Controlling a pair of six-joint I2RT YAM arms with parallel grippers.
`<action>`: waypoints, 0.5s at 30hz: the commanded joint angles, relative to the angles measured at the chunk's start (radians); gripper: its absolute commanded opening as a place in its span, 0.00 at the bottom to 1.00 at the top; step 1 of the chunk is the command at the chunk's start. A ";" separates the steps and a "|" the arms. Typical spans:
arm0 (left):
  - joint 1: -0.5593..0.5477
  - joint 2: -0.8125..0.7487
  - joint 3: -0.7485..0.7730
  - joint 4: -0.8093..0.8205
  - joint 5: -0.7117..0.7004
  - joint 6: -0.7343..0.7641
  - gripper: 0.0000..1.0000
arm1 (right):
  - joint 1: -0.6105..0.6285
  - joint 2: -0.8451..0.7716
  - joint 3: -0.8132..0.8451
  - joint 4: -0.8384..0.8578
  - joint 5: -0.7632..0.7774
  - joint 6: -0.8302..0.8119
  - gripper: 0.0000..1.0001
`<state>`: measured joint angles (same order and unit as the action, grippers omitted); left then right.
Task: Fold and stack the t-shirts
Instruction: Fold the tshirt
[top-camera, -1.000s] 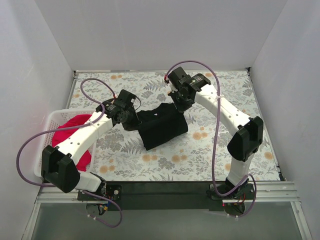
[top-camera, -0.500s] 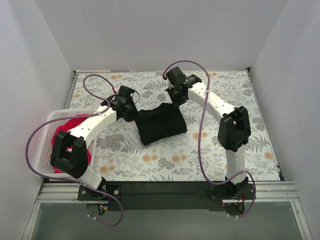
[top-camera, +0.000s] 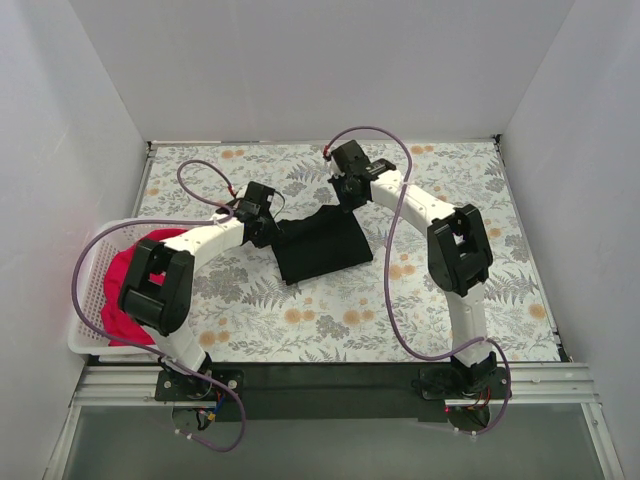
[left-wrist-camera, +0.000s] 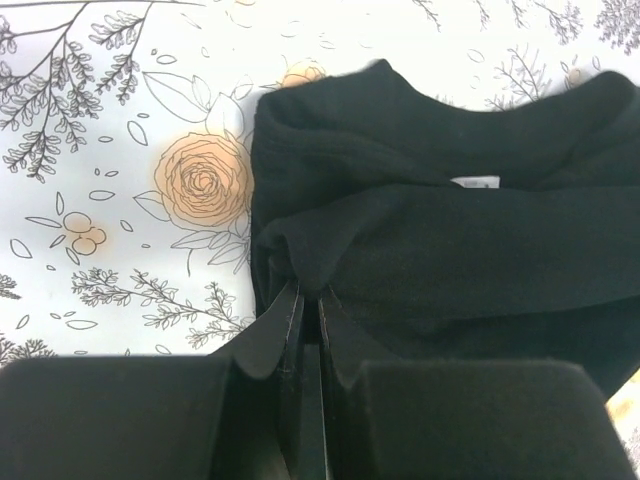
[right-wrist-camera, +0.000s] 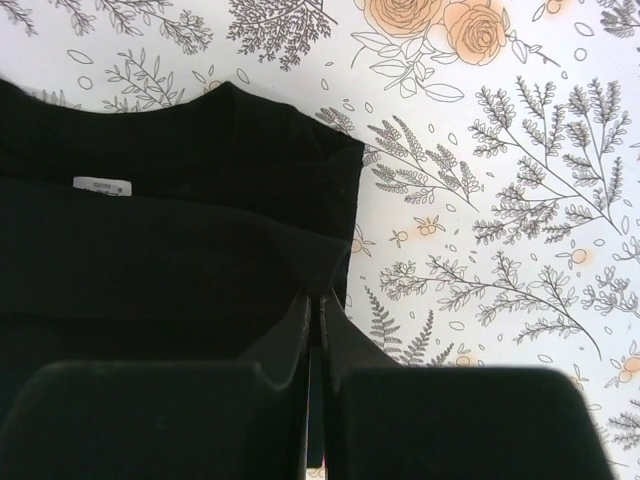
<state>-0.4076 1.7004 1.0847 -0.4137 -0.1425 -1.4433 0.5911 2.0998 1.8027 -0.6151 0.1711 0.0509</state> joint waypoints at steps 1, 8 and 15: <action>0.013 -0.016 -0.032 0.016 -0.081 -0.038 0.00 | -0.019 0.002 -0.016 0.081 0.021 -0.020 0.01; 0.015 -0.047 -0.048 0.033 -0.123 -0.055 0.16 | -0.022 -0.007 -0.014 0.114 0.025 -0.020 0.34; 0.013 -0.140 -0.005 0.020 -0.108 0.026 0.71 | -0.022 -0.127 -0.060 0.117 0.018 -0.014 0.49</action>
<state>-0.4004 1.6619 1.0428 -0.3904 -0.2111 -1.4635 0.5747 2.0861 1.7607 -0.5365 0.1780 0.0414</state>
